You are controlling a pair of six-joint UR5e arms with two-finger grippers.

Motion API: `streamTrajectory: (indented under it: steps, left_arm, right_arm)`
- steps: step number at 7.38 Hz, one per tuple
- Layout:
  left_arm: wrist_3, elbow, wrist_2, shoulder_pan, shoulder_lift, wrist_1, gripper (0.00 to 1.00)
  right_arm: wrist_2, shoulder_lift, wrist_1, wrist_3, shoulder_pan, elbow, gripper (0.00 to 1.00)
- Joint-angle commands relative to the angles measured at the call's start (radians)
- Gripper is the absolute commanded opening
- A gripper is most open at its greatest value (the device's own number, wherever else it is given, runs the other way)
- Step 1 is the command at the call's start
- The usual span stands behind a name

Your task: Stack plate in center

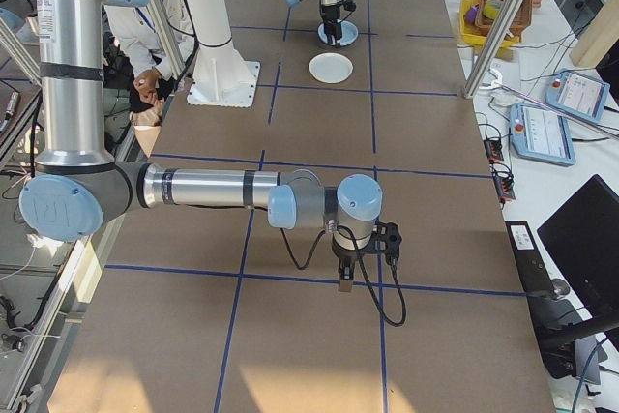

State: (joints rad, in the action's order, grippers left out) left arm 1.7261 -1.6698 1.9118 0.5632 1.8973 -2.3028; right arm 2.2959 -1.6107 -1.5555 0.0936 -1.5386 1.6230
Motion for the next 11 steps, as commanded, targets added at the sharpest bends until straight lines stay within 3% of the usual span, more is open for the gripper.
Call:
streamTrajectory:
  steps: [1,3,4,7,8,9,10,11]
  left_arm:
    - [0.004,0.004,-0.033,-0.045,0.009,0.023,0.99]
    - [-0.011,0.004,-0.027,-0.049,0.000,0.023,0.66]
    - [-0.029,0.004,-0.020,-0.049,-0.003,0.025,0.59]
    - [-0.062,0.007,-0.019,-0.049,-0.004,0.025,0.57]
    - [-0.062,0.007,-0.017,-0.049,-0.006,0.023,0.45]
    - [-0.062,0.007,0.012,-0.049,-0.007,0.023,0.26]
    - [-0.062,0.007,0.070,-0.048,-0.007,0.025,0.00]
    - [-0.062,0.007,0.088,-0.046,-0.007,0.022,0.00]
  right_arm:
    - [0.000,0.000,0.000,0.000,0.000,0.000,1.00]
    - [-0.001,0.000,0.000,0.000,0.000,0.000,1.00]
    - [-0.001,0.000,0.000,0.000,0.000,0.000,1.00]
    - [-0.001,0.000,0.000,0.000,0.000,0.000,1.00]
    - [-0.001,0.000,0.000,0.000,0.000,0.000,1.00]
    - [-0.001,0.000,0.000,0.000,0.000,0.000,1.00]
    - [0.000,0.000,0.000,0.000,0.000,0.000,1.00]
    - [-0.001,0.000,0.000,0.000,0.000,0.000,1.00]
